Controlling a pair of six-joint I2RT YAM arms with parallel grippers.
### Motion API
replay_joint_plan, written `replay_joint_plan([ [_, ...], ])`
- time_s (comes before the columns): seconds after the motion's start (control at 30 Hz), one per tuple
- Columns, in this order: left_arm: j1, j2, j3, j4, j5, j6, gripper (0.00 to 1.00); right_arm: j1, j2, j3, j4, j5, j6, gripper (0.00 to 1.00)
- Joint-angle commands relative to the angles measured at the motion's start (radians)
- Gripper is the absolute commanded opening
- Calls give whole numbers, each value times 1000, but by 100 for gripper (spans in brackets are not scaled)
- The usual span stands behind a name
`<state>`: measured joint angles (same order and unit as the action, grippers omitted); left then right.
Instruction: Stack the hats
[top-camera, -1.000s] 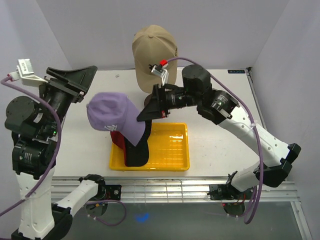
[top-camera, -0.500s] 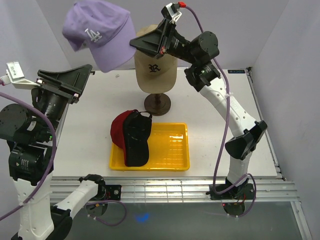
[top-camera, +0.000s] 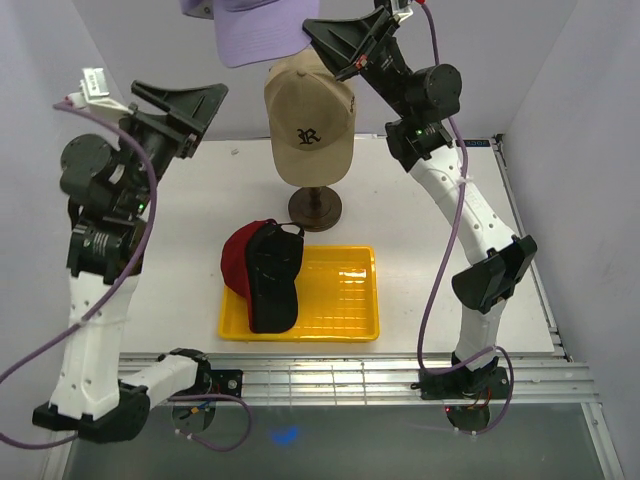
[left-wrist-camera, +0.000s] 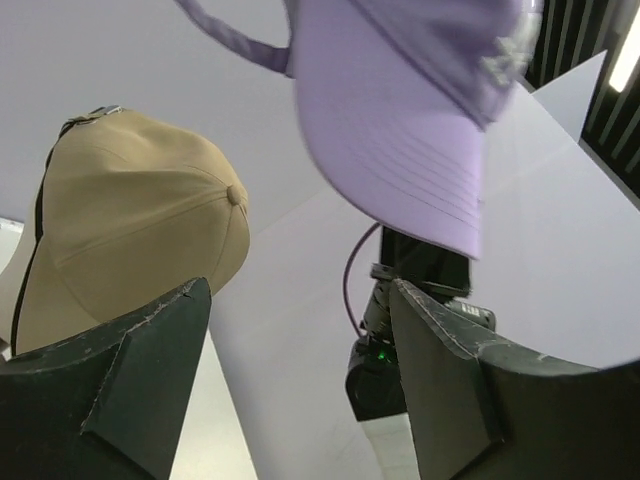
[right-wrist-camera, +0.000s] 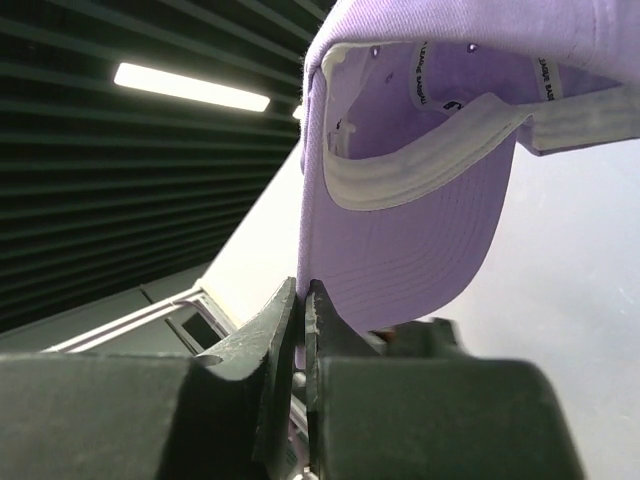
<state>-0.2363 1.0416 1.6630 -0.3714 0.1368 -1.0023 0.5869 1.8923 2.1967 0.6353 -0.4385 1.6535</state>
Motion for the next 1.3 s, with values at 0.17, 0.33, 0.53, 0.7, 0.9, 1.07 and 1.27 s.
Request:
replay_joint_plan([
  [0.17,6,179,67,273,109,-85,83,-50,-12,-11,181,63,115,8],
  [0.33,8,199,53,432,118,-125,82,-73,2,-9,204,63,169,8],
  [0.53,8,146,-6,452,129,-125,81,-99,7,-14,219,67,207,8],
  [0.7,11,165,-14,486,125,-136,82,-102,7,-35,248,61,233,8],
  [0.9,17,296,90,601,213,-193,83,-102,-21,-66,241,47,224,8],
  [1.07,20,354,155,591,247,-222,83,-102,-18,-84,270,53,250,8],
  [1.27,29,367,162,557,253,-229,83,-102,-16,-80,268,52,256,8],
])
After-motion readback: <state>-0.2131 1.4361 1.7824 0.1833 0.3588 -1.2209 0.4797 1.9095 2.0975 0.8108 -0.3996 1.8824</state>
